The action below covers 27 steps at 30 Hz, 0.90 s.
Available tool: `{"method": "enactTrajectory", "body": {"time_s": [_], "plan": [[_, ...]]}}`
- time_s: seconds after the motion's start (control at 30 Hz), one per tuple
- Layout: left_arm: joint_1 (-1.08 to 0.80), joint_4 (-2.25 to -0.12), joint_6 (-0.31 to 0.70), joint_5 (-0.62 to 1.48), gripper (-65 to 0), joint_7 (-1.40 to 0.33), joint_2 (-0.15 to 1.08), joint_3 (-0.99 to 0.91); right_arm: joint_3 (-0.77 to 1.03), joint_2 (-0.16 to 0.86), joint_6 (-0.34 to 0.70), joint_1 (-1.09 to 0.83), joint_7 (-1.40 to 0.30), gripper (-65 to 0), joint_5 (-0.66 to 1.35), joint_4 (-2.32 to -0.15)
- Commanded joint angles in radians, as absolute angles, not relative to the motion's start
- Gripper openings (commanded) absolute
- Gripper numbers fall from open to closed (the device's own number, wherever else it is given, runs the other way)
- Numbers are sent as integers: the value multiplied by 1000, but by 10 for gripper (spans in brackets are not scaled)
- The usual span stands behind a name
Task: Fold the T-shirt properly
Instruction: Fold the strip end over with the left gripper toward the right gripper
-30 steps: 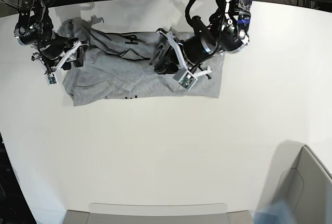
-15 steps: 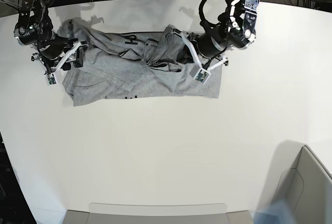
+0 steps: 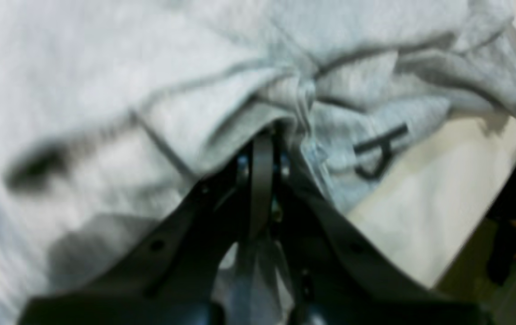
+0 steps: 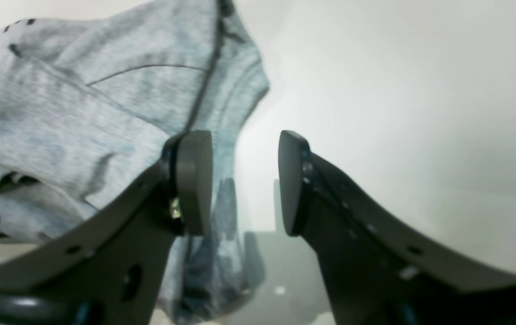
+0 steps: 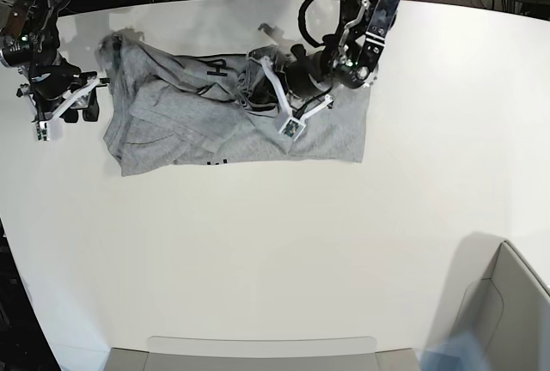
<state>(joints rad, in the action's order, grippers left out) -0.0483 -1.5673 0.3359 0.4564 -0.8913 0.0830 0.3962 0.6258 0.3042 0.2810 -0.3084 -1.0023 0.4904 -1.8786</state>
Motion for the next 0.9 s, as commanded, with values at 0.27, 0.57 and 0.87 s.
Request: {"method": "enactTrajectory", "body": {"time_s": [0.27,0.57,0.87], "plan": [[7,-1586,337,469,-650,-860,38,394,636,317,286,-332,-984,-407,495,-1899],[27,-1581,337,469,-650,-782,10,392,631,315,286,-335,-984,-407,495,-1899],[107,-1443,337,470,-650,-806,-22,526,630,311,286,-326,-983,-407,496,-1899]]}}
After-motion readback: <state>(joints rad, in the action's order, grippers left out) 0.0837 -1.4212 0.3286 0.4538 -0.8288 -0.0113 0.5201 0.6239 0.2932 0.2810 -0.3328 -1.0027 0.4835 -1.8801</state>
